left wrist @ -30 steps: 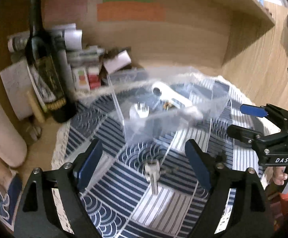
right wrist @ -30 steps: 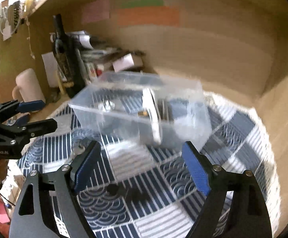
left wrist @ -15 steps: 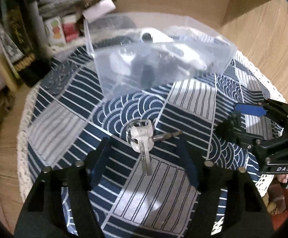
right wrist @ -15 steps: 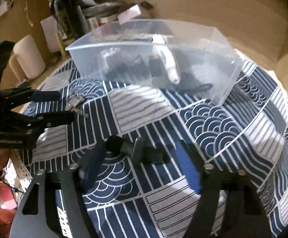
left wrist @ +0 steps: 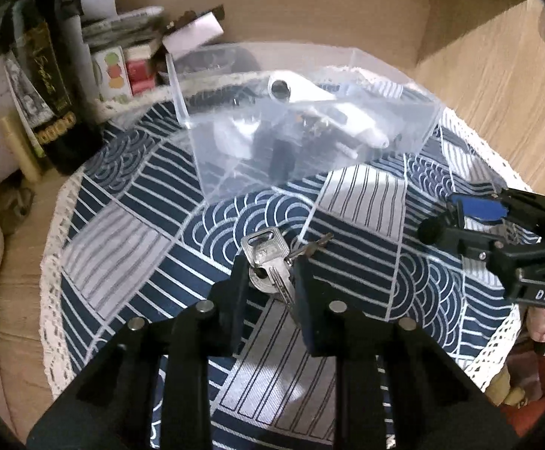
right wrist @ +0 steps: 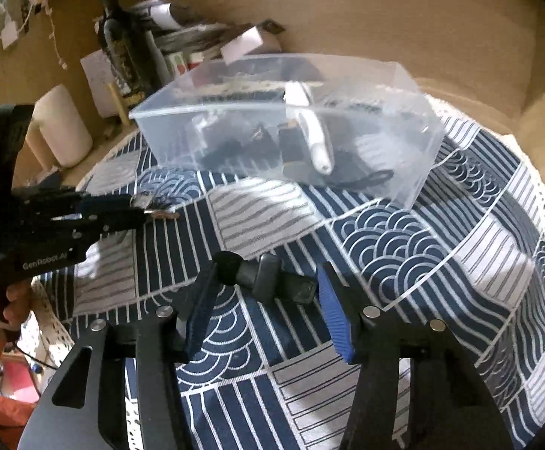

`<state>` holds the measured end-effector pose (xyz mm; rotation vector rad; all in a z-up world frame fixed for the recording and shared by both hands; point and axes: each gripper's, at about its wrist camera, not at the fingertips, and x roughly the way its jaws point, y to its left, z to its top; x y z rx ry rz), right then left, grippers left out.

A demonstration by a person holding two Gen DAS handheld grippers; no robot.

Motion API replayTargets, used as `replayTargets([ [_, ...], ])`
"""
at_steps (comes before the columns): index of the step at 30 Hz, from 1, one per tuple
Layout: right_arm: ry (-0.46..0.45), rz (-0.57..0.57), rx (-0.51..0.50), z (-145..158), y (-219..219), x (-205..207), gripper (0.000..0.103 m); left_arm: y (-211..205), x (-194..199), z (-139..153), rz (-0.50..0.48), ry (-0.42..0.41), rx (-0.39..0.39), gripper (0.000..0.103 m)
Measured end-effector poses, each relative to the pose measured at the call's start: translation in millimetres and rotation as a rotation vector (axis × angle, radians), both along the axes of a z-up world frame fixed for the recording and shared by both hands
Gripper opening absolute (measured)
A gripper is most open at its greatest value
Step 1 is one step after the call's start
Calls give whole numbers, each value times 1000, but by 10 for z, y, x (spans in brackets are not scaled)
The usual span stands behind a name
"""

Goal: Organize rigid objects
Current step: 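Grasp the keys with the left tool while the right tool grasps another black clip, then drop the keys into the clear box with the left tool while the right tool drops the clip in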

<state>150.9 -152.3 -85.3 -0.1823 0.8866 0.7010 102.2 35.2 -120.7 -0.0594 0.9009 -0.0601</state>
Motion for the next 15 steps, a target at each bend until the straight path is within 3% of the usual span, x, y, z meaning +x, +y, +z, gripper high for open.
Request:
replayTargets([
  [15, -155, -66, 105, 603, -115, 222, 50, 71, 41, 752, 43, -223, -37, 24],
])
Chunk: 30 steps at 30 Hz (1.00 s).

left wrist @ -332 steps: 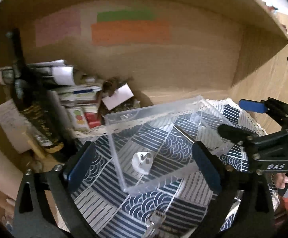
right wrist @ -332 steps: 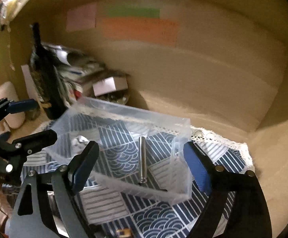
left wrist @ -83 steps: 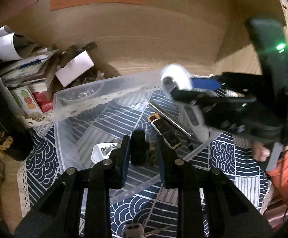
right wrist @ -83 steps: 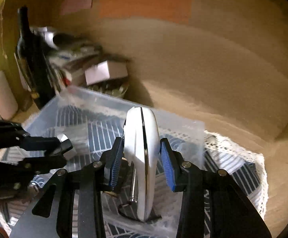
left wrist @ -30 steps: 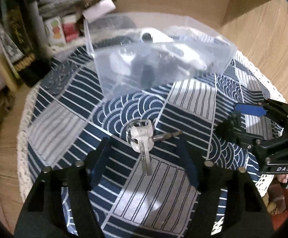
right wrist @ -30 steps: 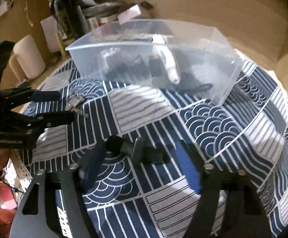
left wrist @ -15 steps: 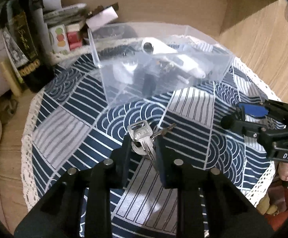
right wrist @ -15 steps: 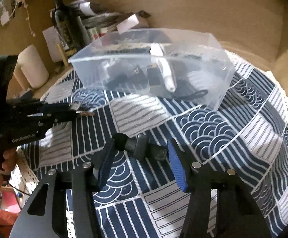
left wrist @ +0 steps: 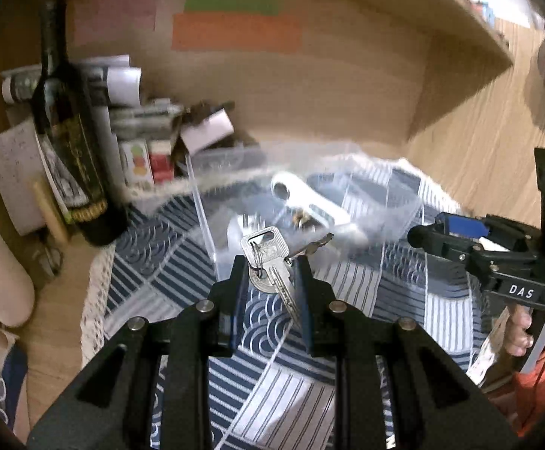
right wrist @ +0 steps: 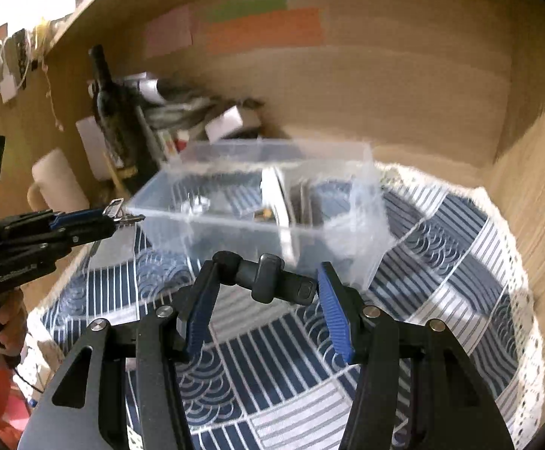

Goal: Organize rigid objects
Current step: 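Drop the keys into the clear box with the left tool while the right tool drops the clip in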

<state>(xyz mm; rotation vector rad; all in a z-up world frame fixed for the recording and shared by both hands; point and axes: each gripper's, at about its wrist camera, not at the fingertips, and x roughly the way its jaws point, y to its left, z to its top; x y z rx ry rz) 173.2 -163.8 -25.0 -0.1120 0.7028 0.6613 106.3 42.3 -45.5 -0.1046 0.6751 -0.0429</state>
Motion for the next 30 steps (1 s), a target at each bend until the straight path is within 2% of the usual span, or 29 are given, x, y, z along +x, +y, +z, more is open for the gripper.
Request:
replayTargets([
  [8, -103, -6, 17, 306, 67, 140, 50, 7, 197, 288, 13, -83, 7, 24],
  [12, -126, -16, -3, 319, 106, 282, 50, 31, 398, 263, 5, -60, -27, 24],
  [16, -98, -22, -21, 230, 126, 455, 50, 12, 632, 135, -6, -6, -39, 24],
  [24, 22, -20, -52, -154, 208, 820, 50, -102, 1036, -194, -61, 112, -63, 24],
  [25, 33, -19, -57, -197, 213, 845, 50, -121, 1067, -226, -65, 119, -61, 20],
  [26, 43, -16, -61, -230, 225, 862, 50, -133, 1088, -243, -69, 124, -59, 9],
  [30, 63, 10, -75, -310, 281, 889, 52, -188, 1172, -305, -87, 146, -57, 8],
])
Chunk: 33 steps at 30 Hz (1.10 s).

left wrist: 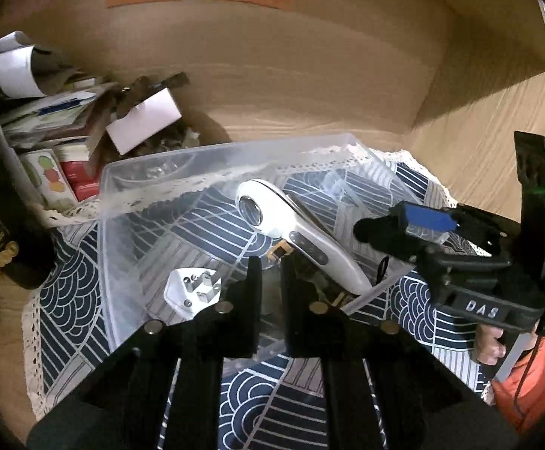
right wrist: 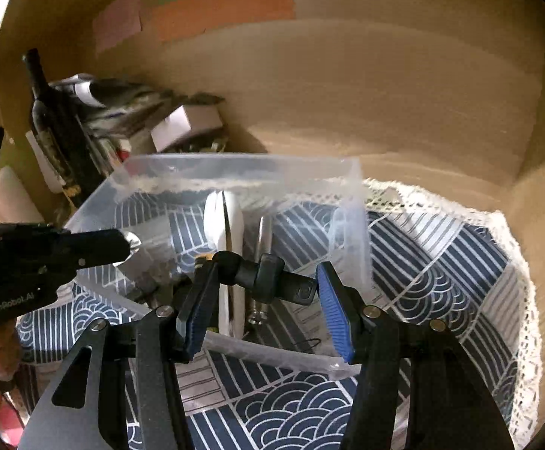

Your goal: Organize rigid objects

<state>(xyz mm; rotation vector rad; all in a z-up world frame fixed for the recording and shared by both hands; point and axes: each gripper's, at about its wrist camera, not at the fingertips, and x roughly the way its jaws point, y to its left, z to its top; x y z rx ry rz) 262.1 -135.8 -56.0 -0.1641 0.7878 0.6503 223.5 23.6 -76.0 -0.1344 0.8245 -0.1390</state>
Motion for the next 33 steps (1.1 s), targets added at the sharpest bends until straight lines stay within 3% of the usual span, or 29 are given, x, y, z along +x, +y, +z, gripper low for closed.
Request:
replayTargets([
  [9, -15, -11, -7, 57, 1, -33, 62, -6, -108, 120, 16, -23, 21, 11],
  [20, -154, -30, 53, 570, -189, -506, 71, 36, -645, 608, 62, -170, 54, 50],
  [24, -225, -42, 87, 763, -287, -787, 83, 5, -950, 796, 70, -248, 68, 61],
  [29, -317, -51, 122, 982, -410, -1171, 86, -51, -1329, 983, 104, -344, 88, 95],
  [33, -387, -84, 160, 1100, -499, -1444, 103, -73, -1582, 1102, 122, -402, 85, 102],
])
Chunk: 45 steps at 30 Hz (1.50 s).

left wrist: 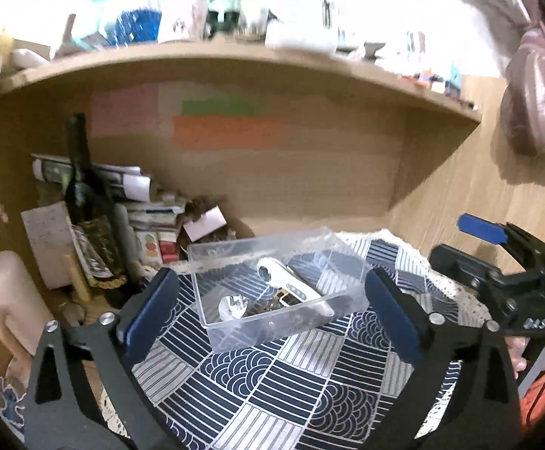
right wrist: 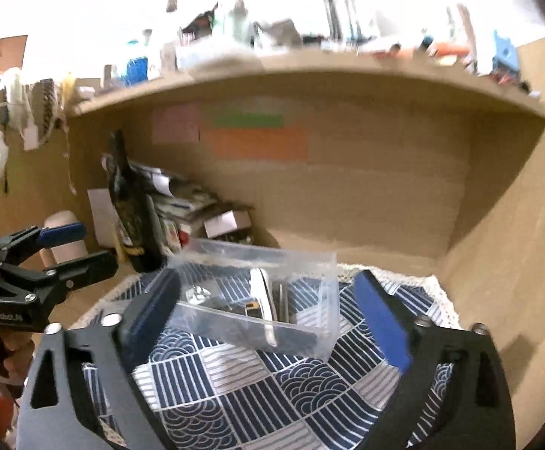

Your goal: Organize rigid objects

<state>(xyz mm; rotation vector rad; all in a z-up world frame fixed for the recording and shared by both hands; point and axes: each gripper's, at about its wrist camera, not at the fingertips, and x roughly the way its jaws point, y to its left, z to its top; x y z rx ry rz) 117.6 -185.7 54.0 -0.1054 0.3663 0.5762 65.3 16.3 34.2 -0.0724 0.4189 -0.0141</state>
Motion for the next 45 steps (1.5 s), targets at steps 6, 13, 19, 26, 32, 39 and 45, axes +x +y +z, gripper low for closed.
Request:
replayTargets([
  [6, -40, -13, 34, 91, -82, -237, 103, -58, -252, 55, 2, -40, 0, 102],
  [13, -47, -26, 54, 120, -146, -364, 103, -141, -473, 106, 5, -91, 18, 103],
  [19, -45, -29, 62, 124, -182, -392, 103, -184, -541, 134, 0, -111, 26, 103],
  [26, -45, -32, 66, 128, -185, -398, 103, -205, -534, 128, -1, -110, 25, 103],
  [32, -44, -35, 66, 131, -182, -396, 103, -205, -517, 128, -1, -108, 25, 103],
  [39, -48, -29, 64, 149, -173, -395, 103, -211, -504, 128, 1, -110, 27, 103],
  [45, -51, -22, 65, 159, -157, -396, 103, -226, -472, 127, -4, -113, 32, 103],
])
